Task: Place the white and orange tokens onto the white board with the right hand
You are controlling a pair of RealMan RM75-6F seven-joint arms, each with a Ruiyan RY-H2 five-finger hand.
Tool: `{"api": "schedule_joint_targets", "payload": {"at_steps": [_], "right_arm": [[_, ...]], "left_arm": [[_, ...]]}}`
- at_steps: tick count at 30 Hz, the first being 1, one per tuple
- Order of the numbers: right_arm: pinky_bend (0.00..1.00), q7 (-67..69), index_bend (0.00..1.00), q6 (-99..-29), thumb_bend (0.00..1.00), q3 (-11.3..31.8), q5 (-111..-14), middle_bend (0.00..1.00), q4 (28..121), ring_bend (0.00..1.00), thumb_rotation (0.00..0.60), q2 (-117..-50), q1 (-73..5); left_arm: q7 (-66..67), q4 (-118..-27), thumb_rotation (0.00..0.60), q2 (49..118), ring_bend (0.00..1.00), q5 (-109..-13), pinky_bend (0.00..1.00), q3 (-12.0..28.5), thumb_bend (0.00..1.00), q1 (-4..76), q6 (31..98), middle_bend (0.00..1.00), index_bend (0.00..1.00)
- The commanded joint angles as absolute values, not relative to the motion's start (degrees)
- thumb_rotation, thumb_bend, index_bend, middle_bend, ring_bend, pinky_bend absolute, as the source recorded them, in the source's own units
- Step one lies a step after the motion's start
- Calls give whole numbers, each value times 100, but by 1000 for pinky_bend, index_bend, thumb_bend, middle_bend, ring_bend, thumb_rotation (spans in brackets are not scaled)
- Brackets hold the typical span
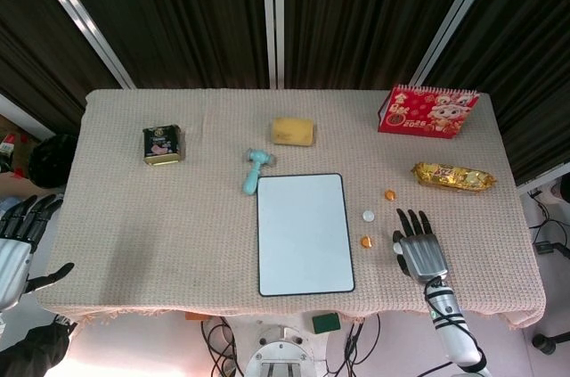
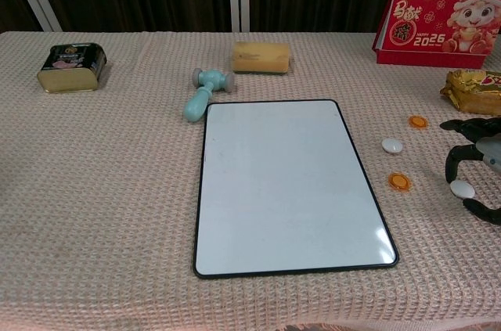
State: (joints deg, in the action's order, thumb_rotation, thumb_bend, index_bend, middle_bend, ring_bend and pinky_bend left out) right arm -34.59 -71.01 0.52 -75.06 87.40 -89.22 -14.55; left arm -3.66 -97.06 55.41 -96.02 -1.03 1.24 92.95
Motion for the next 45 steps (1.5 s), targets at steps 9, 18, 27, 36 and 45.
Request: {"api": "schedule_joint_targets", "payload": {"at_steps": [9, 18, 27, 36, 45], "right_arm": [[0, -3910, 489, -6843, 390, 417, -7748, 0, 9176, 0, 600, -9000, -2015], [0, -4712, 503, -5962, 393, 1195, -7150, 0, 8770, 0, 600, -9963, -3161], [0, -4714, 92, -5657, 368, 1267, -6652, 0, 8407, 0, 600, -10413, -3616], [0, -4252, 23, -6288, 335, 859, -7085, 0, 8853, 0, 600, -9798, -3264], [0, -4186, 279, -6614, 339, 548, -6806, 0, 8880, 0, 600, -9193, -2823]], "left_arm": [[-340, -9716, 600, 5547, 0, -9605, 115, -109, 89, 138, 9257, 69, 94], [-333, -9722, 600, 5536, 0, -9465, 115, -77, 88, 138, 9199, 69, 94], [-395, -9706, 600, 5508, 0, -9408, 115, -80, 88, 174, 9091, 69, 94], [-307, -9742, 600, 5527, 0, -9468, 115, -100, 88, 191, 9067, 69, 94], [-243, -9786, 600, 5536, 0, -9509, 115, -109, 89, 187, 9090, 69, 94]]}}
